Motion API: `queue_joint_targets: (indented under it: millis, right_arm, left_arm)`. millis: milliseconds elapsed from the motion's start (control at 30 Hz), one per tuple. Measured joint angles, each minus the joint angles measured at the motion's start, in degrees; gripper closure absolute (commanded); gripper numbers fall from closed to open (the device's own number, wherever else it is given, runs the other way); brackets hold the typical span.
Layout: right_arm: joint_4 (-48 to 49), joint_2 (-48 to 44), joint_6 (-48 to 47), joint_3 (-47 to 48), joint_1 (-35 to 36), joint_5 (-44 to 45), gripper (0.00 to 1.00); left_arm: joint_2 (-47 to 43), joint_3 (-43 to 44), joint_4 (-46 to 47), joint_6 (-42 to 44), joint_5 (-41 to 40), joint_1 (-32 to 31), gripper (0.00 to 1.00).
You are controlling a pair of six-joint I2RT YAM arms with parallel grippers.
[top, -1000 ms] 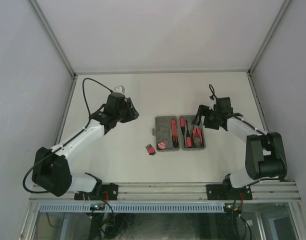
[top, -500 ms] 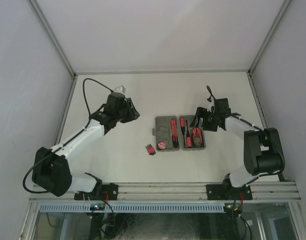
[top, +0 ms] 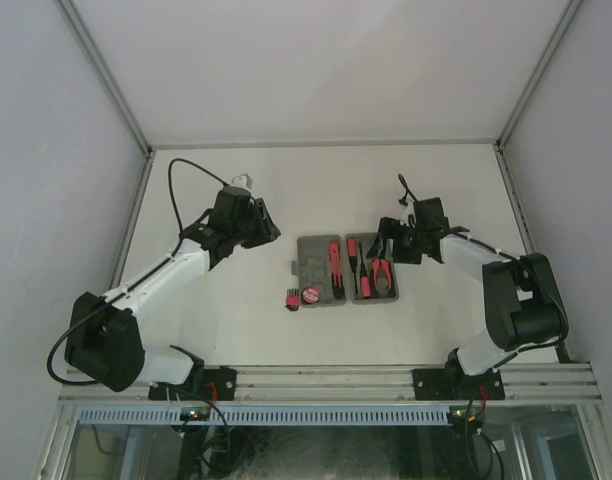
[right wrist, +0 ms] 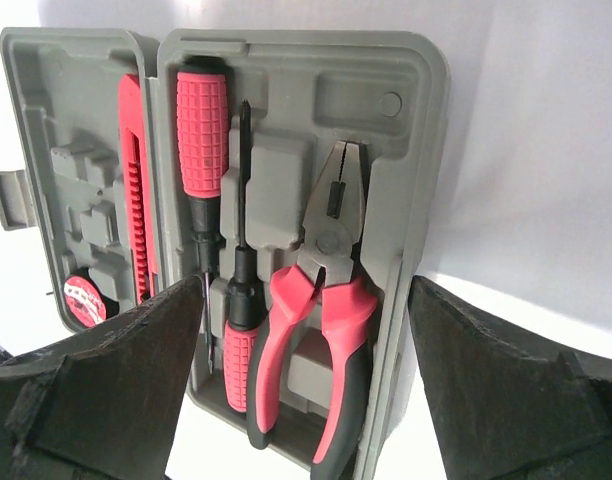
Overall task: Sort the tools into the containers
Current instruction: Move the storage box to the center of the board, then adjust the pliers in the storage box.
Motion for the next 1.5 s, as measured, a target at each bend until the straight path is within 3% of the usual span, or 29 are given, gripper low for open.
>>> queue_joint_targets:
  millis: [467, 700, 867, 1500]
  right_arm:
    - [0.02, -2.23, 3.04, 0.0, 3.45, 5.57, 0.22]
    - [-2.71, -9.18, 1.44, 0.22, 3.19, 11.1, 0.41]
    - [-7.04, -9.49, -0.9, 1.68, 6.82, 13.99, 0.54]
    - [-15.76, -3.48, -3.5, 5.33, 12.61, 15.52, 0.68]
  left_arm:
    - [0.02, 0.0, -0.28, 0.5, -0.02, 0.0, 0.55]
    - [0.79, 0.0, -0.42, 0.63, -0.26, -1.31, 0.56]
    - [2.73, 0.2, -0.44, 1.01, -0.42, -5.44, 0.57]
    - [6.12, 0.52, 0.31, 0.94, -0.02, -8.61, 0.58]
